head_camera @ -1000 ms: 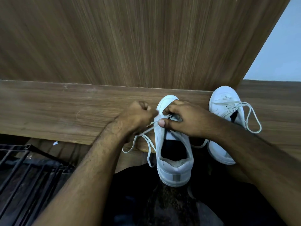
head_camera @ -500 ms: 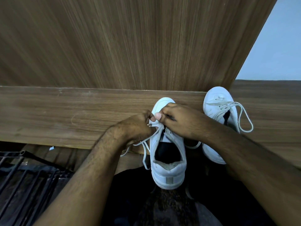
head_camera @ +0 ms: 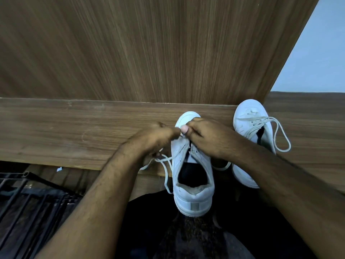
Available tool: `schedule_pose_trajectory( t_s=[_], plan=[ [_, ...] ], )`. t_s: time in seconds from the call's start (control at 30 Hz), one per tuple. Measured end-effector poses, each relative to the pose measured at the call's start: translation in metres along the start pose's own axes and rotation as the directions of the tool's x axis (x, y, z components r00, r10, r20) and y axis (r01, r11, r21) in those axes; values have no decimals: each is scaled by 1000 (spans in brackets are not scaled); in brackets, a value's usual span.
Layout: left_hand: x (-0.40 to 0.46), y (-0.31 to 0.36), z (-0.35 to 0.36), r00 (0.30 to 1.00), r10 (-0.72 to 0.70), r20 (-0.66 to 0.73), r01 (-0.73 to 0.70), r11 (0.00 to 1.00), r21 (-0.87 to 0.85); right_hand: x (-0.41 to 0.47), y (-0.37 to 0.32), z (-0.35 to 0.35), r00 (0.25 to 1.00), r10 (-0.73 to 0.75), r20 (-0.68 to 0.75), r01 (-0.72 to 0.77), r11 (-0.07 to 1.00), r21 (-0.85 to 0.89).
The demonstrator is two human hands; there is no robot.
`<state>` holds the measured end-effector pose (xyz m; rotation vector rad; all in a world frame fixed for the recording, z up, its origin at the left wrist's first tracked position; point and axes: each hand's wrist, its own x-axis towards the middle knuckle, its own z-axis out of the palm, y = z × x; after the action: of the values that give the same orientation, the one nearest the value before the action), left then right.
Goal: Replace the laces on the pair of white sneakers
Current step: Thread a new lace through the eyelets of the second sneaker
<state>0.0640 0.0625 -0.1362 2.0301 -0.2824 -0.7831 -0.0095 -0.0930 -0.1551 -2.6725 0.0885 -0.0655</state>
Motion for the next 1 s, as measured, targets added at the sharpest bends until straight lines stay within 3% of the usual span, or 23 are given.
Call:
schedule_pose_trajectory(
  t_s=[0.07,0.17,0.3,0.4,0.47,0.6,0.7,0.77,0.9,1.0],
  plan=[
    [0,6,-4,998,30,-47,-41,965,-258,-2,-2,-4,999,18,-50,-13,995,99],
    [-10,14,-5,993,103,62,-70,914,-400,-4,-6,-9,981,41,-189,1,976,219],
    [-9,15,-1,956,281,84,-241,916,-320,-2,-8,-13,937,175,-303,-31,904,427],
    [-4,13,9,918,394,36,-391,917,-73,-2,-13,-12,944,247,-218,-52,764,643],
    [-1,12,13,895,445,29,-444,896,-21,-3,-20,-12,965,234,-120,-63,648,759],
    [-11,24,16,848,518,-113,-528,804,-273,-4,-25,-17,957,263,-119,-26,488,872],
    [-8,27,1,826,470,-313,-555,580,-596,-4,-23,-26,916,375,-145,-7,376,927],
    [-5,26,-9,828,430,-361,-556,541,-631,-7,-22,-31,916,377,-136,10,317,948],
    [-7,17,0,806,504,-309,-587,747,-313,-9,-27,-25,959,232,-161,22,508,861],
    [-6,18,16,865,475,-161,-502,822,-269,-10,-37,-12,983,111,-147,49,611,790]
  ],
)
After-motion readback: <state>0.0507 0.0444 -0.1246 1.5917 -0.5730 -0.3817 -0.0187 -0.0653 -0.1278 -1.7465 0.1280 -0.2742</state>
